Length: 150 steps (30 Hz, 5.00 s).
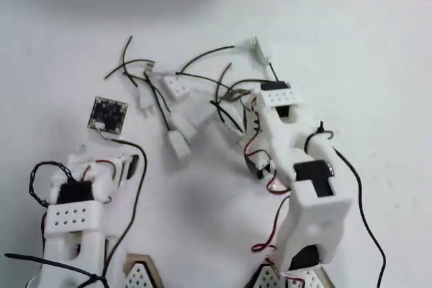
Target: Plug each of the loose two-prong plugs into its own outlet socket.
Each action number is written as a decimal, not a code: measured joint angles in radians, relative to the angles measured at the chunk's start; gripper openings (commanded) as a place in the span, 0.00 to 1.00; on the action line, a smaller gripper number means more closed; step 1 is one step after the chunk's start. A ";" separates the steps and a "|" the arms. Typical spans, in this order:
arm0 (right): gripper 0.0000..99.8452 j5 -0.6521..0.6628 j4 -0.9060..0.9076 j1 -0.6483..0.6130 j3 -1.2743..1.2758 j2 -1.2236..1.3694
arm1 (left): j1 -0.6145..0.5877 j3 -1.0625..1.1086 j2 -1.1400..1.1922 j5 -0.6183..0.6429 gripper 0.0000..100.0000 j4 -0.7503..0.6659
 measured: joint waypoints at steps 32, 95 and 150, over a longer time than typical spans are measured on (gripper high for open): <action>0.02 -0.137 0.144 -0.238 0.094 -0.694 | 0.000 0.000 0.000 0.000 0.27 0.000; 0.02 -0.560 -0.677 -0.557 0.856 -1.361 | 0.488 -0.293 0.000 0.161 0.27 0.071; 0.02 -0.634 -0.918 -0.245 0.948 -1.366 | 0.014 -0.649 0.655 0.021 0.32 0.253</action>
